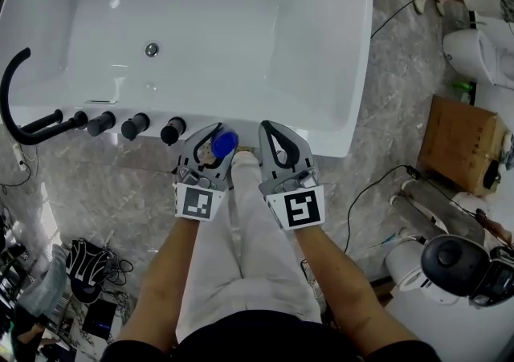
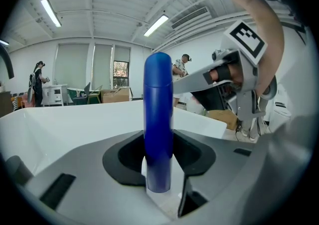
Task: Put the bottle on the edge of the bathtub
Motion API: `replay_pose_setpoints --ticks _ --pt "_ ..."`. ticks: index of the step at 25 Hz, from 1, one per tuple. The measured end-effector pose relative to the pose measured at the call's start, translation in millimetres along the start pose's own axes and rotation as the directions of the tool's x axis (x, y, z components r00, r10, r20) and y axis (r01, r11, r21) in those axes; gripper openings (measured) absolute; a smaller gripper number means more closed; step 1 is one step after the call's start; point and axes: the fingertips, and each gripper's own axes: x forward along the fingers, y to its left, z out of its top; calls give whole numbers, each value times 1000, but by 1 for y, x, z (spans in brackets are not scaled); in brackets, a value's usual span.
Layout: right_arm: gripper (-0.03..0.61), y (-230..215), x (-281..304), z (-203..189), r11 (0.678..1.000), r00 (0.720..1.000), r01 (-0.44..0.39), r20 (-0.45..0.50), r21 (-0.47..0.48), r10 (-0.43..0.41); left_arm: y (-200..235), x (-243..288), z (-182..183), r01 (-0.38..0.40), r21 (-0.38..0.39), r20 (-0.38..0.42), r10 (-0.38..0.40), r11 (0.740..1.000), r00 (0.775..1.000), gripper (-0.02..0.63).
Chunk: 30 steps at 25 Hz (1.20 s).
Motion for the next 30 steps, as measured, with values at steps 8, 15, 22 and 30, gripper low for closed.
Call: replay_pose_setpoints --ticks 8,15,22,30 --pt "0 1 0 0 1000 1000 1 0 8 -1 3 5 -4 -2 -8 9 2 1000 1000 160" --pt "0 0 0 3 1000 1000 2 4 7 -2 -2 2 -5 17 10 10 -17 1000 1000 163" --pt "0 5 1 16 1000 999 -3 32 6 3 -3 -2 -16 17 -17 -14 -17 1000 1000 166" --pt "0 5 -6 30 1000 999 4 52 3 -4 -5 -2 -27 30 -8 -77 -31 1000 997 237"
